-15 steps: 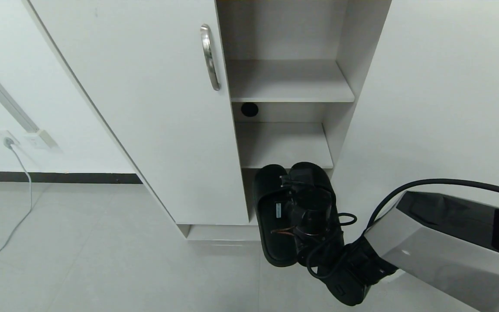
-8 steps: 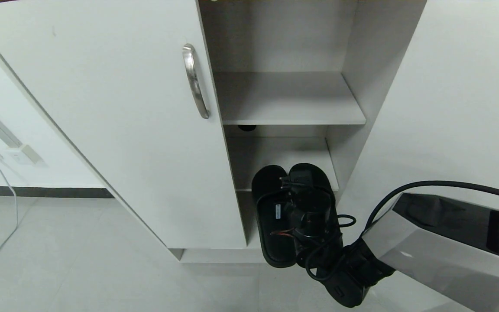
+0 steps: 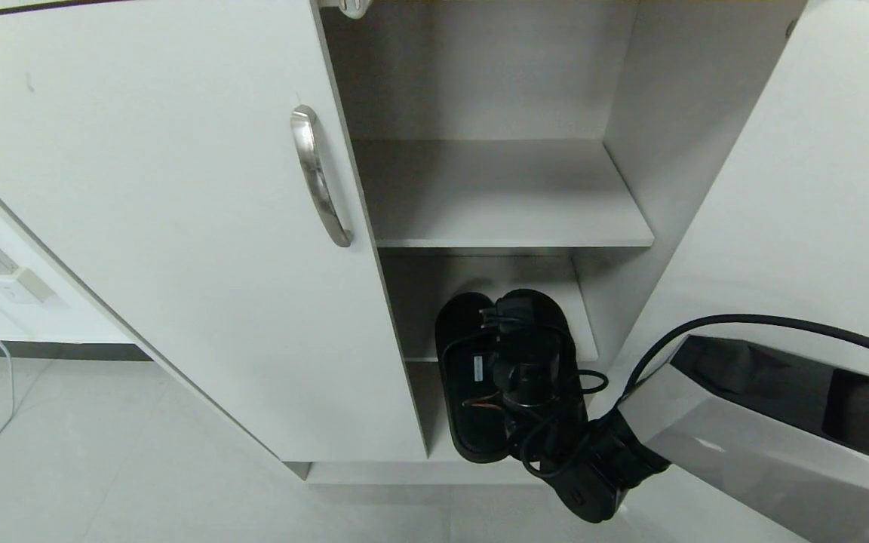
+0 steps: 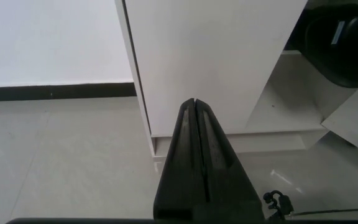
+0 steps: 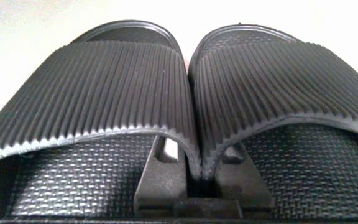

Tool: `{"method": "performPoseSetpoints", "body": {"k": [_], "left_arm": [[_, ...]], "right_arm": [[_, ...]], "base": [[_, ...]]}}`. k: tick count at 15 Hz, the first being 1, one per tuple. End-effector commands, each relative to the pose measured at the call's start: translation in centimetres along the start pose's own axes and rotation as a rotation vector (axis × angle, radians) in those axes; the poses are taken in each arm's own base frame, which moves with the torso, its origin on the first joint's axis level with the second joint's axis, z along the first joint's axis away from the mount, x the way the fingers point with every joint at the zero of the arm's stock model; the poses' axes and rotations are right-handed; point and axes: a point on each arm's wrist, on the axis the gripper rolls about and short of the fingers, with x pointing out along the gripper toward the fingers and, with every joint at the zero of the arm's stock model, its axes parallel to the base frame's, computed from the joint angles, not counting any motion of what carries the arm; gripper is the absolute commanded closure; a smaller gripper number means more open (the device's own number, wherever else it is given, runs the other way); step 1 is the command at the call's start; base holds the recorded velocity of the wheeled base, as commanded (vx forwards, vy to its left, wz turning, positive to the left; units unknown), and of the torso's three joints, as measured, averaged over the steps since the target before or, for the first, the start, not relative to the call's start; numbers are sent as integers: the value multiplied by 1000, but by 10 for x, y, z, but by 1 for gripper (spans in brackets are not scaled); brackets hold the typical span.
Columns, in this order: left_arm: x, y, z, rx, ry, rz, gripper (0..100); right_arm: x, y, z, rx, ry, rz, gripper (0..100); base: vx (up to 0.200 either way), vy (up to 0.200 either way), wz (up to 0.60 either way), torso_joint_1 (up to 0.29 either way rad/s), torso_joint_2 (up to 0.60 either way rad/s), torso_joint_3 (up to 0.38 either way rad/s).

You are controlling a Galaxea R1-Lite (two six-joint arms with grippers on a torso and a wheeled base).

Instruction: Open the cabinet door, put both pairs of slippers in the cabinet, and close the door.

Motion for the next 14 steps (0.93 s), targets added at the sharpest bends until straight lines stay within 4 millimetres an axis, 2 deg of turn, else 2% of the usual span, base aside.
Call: {"method": "performPoseSetpoints", "body": {"k": [1, 3, 5, 9, 14], "left_arm": [[0, 0, 0, 0, -1, 0, 100], [0, 0, 0, 0, -1, 0, 100], [0, 0, 0, -2, -1, 0, 100], [0, 0, 0, -2, -1, 0, 100], [0, 0, 0, -2, -1, 0, 100]], "right_arm": [[18, 1, -2, 17, -11, -24, 100], [32, 2, 0, 23, -17, -42, 100], [59, -2, 6, 39, -39, -80, 100], [86, -1, 14, 26, -24, -106, 100], [105, -10, 20, 28, -28, -140, 100]], "base": [[0, 0, 0, 0, 0, 0], [0, 0, 0, 0, 0, 0], [0, 0, 0, 0, 0, 0], [0, 0, 0, 0, 0, 0], [0, 0, 0, 0, 0, 0]]}}
